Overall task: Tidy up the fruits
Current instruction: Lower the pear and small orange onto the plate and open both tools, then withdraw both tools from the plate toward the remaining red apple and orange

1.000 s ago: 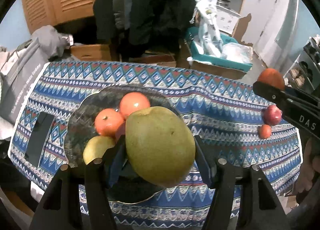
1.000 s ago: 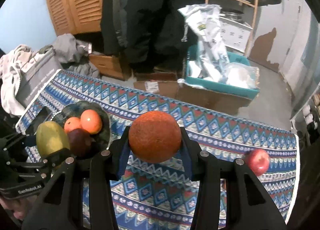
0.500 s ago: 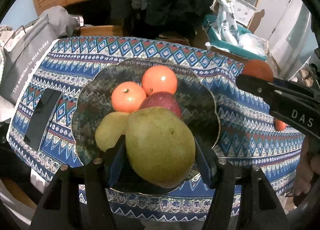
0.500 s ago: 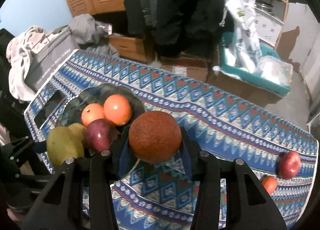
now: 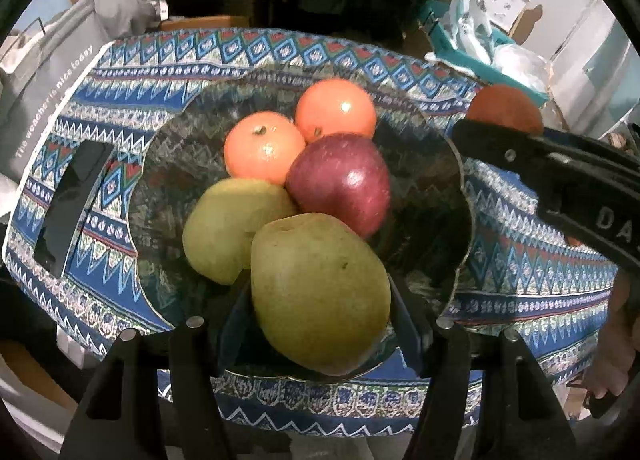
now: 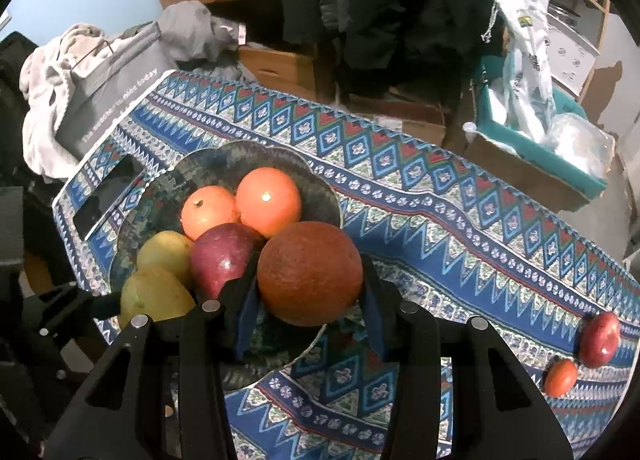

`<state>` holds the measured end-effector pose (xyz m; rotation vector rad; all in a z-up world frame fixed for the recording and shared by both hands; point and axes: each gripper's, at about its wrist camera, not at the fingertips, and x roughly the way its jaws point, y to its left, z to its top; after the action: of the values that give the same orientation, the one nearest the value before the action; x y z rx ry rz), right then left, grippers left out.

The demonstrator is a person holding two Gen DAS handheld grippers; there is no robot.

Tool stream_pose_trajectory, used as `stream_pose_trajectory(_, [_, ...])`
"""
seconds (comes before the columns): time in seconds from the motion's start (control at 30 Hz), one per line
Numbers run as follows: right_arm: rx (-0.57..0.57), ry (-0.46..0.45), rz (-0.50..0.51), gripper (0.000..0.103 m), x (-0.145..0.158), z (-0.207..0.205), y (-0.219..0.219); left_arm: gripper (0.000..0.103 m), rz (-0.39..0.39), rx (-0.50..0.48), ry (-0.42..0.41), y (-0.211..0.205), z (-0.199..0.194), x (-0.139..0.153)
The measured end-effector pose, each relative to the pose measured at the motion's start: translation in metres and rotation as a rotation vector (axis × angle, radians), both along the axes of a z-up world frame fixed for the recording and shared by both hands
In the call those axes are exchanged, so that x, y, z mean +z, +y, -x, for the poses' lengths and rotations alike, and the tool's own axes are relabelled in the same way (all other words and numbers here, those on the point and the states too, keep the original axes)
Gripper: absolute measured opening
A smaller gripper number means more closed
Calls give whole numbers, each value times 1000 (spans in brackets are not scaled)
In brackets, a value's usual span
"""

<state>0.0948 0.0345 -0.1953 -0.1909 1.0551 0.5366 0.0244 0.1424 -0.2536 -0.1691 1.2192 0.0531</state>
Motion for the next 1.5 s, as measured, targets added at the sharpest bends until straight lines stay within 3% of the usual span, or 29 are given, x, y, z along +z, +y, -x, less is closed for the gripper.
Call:
stream_pose_trajectory(0.17, [11,15,1,45,-4,-1,5,66,-6,10,-19,2,0,2])
stream_pose_trajectory(0.3, [20,36,-7,45,-8,-3,9,78,-47,6,-83,1,2,16])
stream_pose_trajectory(0.67, [28,64,-45,51,-7,-3,10,78,-12,36,-97,11,1,23])
stream_pose_trajectory(1.27, [-87,-70,-23,59,51,6,-26,78,-19,25,-193,1,4,59])
stream_pose_trajectory(1.5, [-136,-158,36,63,76,18,-48,78,-30,-9,-244,-14,6,79])
